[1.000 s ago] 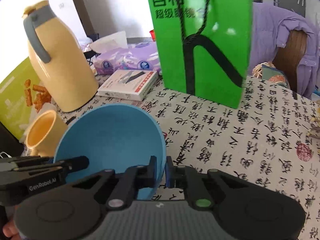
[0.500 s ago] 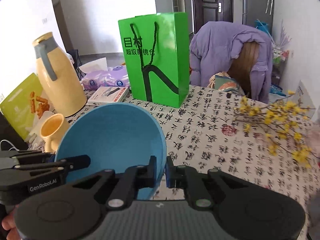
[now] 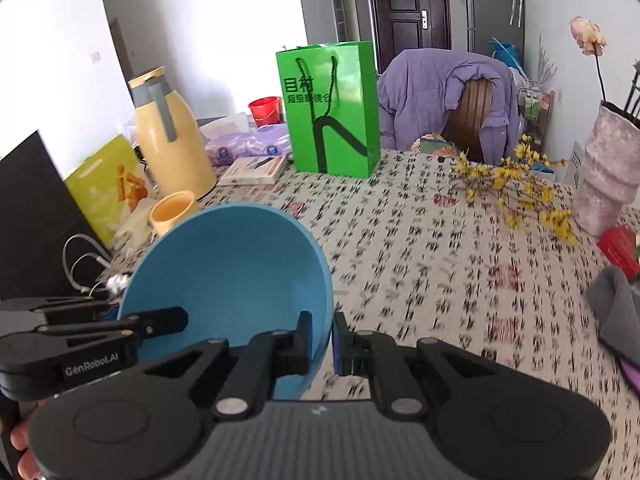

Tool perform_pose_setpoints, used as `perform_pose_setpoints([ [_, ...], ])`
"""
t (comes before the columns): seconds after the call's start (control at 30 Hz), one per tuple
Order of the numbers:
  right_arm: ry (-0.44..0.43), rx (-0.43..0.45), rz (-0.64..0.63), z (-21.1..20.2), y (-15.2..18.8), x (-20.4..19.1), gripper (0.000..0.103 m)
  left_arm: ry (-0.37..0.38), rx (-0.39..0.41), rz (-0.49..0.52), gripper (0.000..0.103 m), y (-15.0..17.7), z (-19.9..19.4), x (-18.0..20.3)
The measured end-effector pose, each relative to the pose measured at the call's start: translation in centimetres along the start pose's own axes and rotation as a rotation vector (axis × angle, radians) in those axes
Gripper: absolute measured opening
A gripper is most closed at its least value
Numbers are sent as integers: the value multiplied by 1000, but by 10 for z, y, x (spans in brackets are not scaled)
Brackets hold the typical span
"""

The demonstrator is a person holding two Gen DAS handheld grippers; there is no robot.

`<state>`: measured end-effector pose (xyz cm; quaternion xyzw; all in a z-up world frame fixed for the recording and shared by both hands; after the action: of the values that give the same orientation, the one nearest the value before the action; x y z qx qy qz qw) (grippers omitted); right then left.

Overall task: Organize plates and bowls
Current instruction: 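Carry the blue bowl with both tools over the nested blue bowls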

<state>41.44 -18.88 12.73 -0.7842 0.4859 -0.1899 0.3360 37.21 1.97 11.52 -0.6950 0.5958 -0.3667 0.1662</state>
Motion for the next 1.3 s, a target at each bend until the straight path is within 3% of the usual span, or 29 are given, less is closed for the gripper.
perform_pose_setpoints([
  [0.43, -67, -67, -5, -34, 83, -47, 9, 6, -74, -42, 15, 72, -28, -29],
  [0.97, -105, -117, 23, -24, 107, -49, 13, 14, -80, -33, 18, 88, -29, -30],
  [1.2, -75, -71, -20, -36, 98, -48, 20, 5, -10, 44, 43, 82, -41, -20],
  [1.3, -69, -50, -53, -43, 94, -50, 29, 4, 16, 72, 55, 82, -45, -15],
])
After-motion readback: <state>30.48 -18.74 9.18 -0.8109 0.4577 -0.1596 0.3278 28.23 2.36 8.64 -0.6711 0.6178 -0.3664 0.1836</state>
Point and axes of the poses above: each gripper's, at about its wrist camera, not at the fingertips, and z roughly the way its jaws point, x to its right, y to its underside, the point moved 1 cm from there along z, roughly the way its jaws point, and after that the axes turned 11 degrees about -z, right-handed, at the moved point
